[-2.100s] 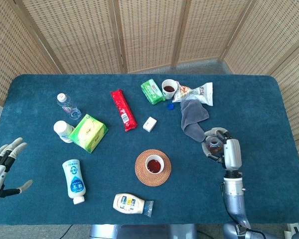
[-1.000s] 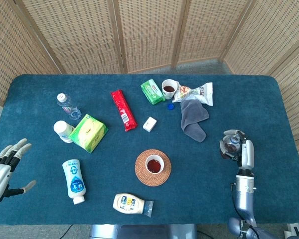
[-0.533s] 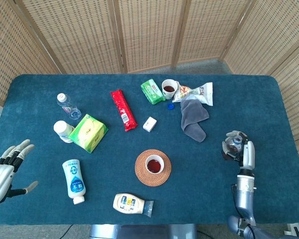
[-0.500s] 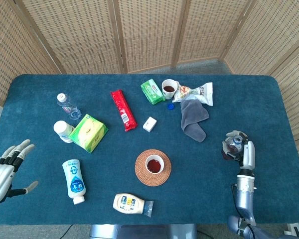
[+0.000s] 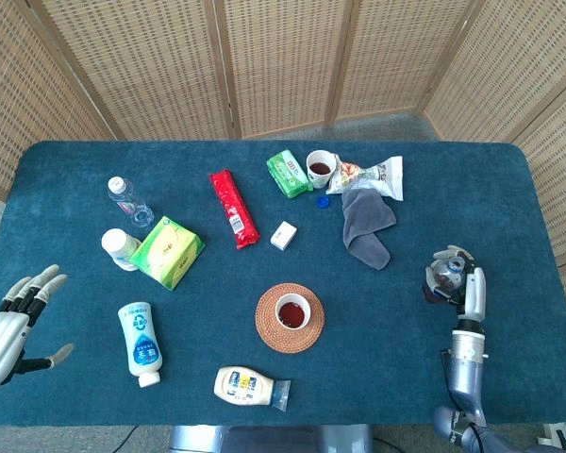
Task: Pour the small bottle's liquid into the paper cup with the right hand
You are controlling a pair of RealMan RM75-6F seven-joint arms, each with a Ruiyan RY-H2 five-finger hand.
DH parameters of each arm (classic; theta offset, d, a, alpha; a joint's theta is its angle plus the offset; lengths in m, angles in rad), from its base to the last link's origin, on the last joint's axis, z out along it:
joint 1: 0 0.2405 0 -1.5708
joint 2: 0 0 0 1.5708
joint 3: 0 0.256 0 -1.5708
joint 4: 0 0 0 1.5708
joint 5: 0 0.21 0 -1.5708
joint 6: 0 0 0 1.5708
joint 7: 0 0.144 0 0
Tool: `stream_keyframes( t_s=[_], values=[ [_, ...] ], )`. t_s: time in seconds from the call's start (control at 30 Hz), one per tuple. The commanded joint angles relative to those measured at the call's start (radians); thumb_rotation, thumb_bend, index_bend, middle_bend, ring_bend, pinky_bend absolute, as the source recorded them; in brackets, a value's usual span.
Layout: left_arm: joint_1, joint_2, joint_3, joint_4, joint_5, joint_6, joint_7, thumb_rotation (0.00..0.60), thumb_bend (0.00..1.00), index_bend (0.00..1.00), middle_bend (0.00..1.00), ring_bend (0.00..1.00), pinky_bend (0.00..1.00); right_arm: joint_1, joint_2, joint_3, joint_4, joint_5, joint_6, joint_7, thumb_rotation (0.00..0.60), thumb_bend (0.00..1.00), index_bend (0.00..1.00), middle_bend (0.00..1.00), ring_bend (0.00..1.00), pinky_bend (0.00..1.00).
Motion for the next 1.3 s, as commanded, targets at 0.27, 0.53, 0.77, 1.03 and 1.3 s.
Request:
stream_keyframes(
  t_s=[0.27,0.53,0.77,1.03,1.3],
  values=[
    [0.0,0.002,0.001,0.002,0.002,0.002,-0.005,0.6,0.27,0.0,0.0,0.0,0.0,0.0,0.0,-0.004,0.003,-0.006,-0.008,0.018,0.6,0.84,0.47,0.56,0.2,0.33],
    [0.0,0.002,0.002,0.003,0.003,0.003,-0.009,0.6,0.27,0.0,0.0,0.0,0.0,-0.002,0.005,-0.013,0.002,-0.017,-0.008,0.042,0.6,0.84,0.47,0.53,0.19,0.33],
    [0.0,0.003,0.002,0.004,0.004,0.004,-0.01,0.6,0.27,0.0,0.0,0.0,0.0,-0.004,0.008,-0.025,0.012,-0.03,-0.016,0.077,0.6,0.83,0.44,0.5,0.17,0.33],
    [-0.001,0.002,0.003,0.003,0.006,0.003,-0.009,0.6,0.27,0.0,0.0,0.0,0.0,-0.003,0.012,-0.035,0.026,-0.045,-0.014,0.116,0.6,0.79,0.37,0.41,0.13,0.3],
    [-0.002,0.002,0.003,0.003,0.006,0.002,-0.011,0.6,0.27,0.0,0.0,0.0,0.0,-0.002,0.014,-0.041,0.034,-0.051,-0.016,0.135,0.6,0.68,0.28,0.36,0.11,0.28]
  ],
)
